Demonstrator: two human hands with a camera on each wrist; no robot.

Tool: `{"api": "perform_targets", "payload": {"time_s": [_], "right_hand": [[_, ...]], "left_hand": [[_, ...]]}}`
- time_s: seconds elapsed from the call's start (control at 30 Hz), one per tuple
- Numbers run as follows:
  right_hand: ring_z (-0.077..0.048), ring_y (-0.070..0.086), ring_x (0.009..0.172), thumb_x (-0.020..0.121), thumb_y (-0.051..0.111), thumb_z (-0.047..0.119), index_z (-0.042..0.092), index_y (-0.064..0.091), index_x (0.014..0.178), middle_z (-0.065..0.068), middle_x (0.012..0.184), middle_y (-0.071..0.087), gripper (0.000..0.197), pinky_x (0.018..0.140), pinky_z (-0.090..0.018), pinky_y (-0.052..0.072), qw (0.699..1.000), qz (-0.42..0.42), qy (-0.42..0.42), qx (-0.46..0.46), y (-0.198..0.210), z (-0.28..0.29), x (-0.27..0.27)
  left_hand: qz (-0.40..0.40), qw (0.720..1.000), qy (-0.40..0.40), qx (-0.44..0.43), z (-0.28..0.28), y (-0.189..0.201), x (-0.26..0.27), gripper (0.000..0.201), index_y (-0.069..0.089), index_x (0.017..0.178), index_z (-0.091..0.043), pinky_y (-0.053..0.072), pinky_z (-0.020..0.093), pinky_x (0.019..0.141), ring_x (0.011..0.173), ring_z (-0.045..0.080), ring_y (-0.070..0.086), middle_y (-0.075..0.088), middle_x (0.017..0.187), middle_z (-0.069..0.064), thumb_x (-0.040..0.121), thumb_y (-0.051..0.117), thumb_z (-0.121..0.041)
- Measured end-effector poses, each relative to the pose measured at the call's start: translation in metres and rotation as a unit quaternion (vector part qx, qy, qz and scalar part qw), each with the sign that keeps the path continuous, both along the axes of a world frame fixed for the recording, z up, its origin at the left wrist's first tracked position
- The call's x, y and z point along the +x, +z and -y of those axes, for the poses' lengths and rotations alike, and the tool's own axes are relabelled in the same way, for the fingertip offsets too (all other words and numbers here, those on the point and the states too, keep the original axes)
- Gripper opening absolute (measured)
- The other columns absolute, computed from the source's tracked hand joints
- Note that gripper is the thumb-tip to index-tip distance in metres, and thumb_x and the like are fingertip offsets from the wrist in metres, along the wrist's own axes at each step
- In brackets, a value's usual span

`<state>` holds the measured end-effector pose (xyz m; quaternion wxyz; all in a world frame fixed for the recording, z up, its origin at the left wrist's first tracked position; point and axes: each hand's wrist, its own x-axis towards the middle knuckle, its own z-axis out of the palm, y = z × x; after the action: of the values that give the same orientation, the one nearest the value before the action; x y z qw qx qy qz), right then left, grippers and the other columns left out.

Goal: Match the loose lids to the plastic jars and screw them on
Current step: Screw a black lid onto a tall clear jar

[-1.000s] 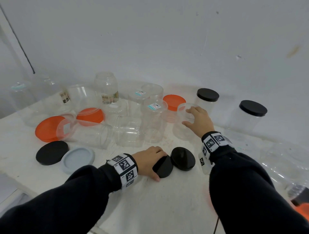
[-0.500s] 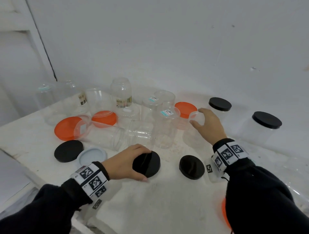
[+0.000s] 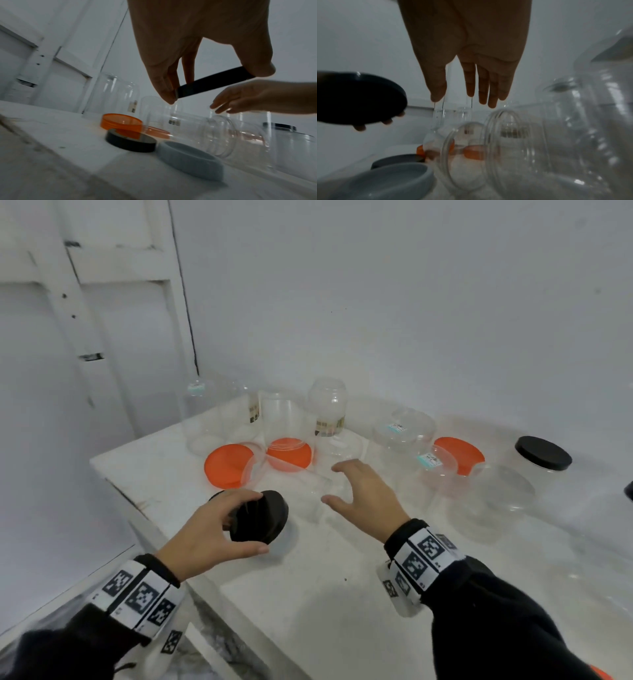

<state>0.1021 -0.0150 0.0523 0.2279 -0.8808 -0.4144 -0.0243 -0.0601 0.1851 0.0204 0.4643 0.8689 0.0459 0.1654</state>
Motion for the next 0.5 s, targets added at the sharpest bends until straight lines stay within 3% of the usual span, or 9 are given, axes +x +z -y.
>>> {"api": "perform_targets", "payload": {"time_s": [0.17,0.3,0.5], "right_hand": [[-0.014,0.039,0.125,0.081,0.068,0.042,0.017,0.044,0.134,0.003,0.138,0.042,0.063,0.093,-0.023,0.036,0.998,-0.017,-0.007,-0.061,-0.012,-0.040,0.001],[-0.019,0.039,0.128,0.077,0.070,0.048,0.016,0.039,0.137,-0.001,0.141,0.041,0.075,0.103,-0.027,0.031,0.993,0.028,-0.016,-0.114,-0.013,-0.057,0.002],[-0.021,0.035,0.134,0.074,0.069,0.056,0.015,0.026,0.144,-0.005,0.145,0.037,0.092,0.117,-0.038,0.008,0.968,0.060,-0.064,-0.235,-0.019,-0.068,0.004]], "left_hand": [[0.002,1.000,0.019,0.003,-0.034,-0.001,-0.027,0.073,0.053,0.117,-0.036,0.044,0.012,0.084,0.111,-0.004,0.048,0.052,0.117,-0.027,0.050,0.073,-0.057],[-0.005,1.000,0.030,0.000,-0.057,-0.003,-0.040,0.073,0.054,0.116,-0.036,0.042,0.006,0.081,0.112,-0.004,0.048,0.053,0.115,-0.027,0.049,0.072,-0.058],[-0.007,1.000,0.013,-0.001,-0.081,-0.002,-0.047,0.070,0.052,0.114,-0.041,0.041,0.005,0.079,0.110,-0.007,0.048,0.051,0.114,-0.033,0.049,0.071,-0.059]]}}
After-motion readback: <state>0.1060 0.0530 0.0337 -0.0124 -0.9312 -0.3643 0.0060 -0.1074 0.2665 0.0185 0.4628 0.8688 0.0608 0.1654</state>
